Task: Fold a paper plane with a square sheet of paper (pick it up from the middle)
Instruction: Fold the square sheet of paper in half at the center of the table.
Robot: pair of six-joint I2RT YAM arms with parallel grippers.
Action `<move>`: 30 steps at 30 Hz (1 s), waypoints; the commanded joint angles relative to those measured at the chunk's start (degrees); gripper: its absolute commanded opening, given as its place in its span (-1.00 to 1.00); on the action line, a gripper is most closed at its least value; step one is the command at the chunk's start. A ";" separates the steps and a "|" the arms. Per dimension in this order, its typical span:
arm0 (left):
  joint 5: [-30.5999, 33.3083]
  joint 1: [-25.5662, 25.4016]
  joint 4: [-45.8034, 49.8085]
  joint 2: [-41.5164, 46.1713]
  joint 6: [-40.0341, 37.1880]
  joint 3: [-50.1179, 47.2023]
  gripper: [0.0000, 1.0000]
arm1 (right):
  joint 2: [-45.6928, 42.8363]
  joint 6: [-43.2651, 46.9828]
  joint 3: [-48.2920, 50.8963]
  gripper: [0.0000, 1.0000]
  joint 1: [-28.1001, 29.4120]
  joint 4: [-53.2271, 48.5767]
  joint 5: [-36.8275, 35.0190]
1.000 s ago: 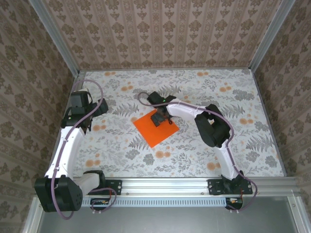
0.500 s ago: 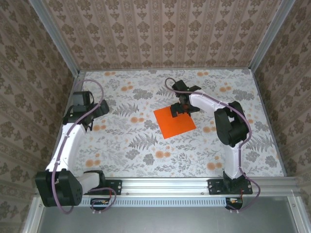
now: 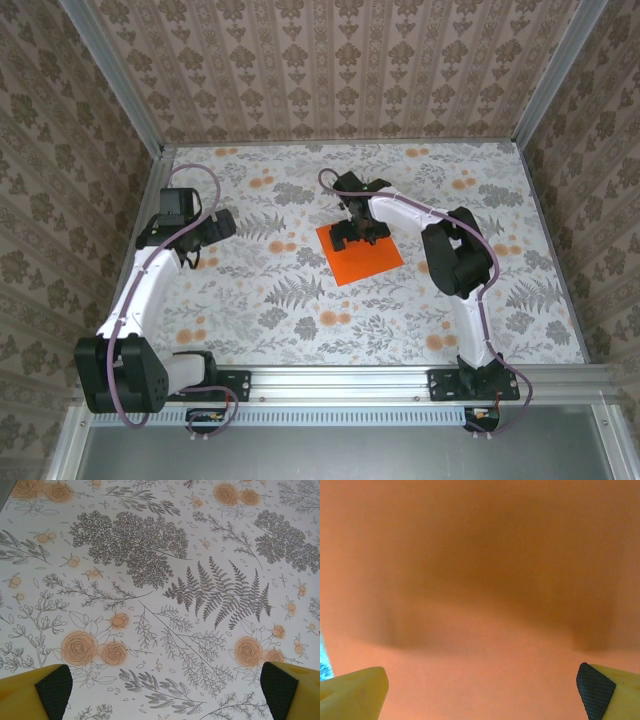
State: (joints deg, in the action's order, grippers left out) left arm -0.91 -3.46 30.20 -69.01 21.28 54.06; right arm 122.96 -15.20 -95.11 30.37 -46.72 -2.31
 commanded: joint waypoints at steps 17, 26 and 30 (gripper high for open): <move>-1.13 -0.97 -0.63 -1.30 -0.06 -0.26 1.00 | 6.09 -0.46 0.67 0.84 -0.31 -3.55 -1.69; -0.98 -1.14 -0.23 -0.95 -0.16 -0.33 1.00 | 4.95 -1.31 0.28 0.63 -0.28 -3.33 -0.58; -1.67 -1.52 -0.37 -1.04 0.80 -0.69 1.00 | 1.25 -2.98 0.73 0.25 -0.23 -1.05 5.90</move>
State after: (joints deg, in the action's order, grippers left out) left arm -1.65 -4.34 30.00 -70.13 21.28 54.02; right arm 125.47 -15.92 -95.98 30.15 -47.33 -2.26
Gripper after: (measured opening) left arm 0.999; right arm 0.657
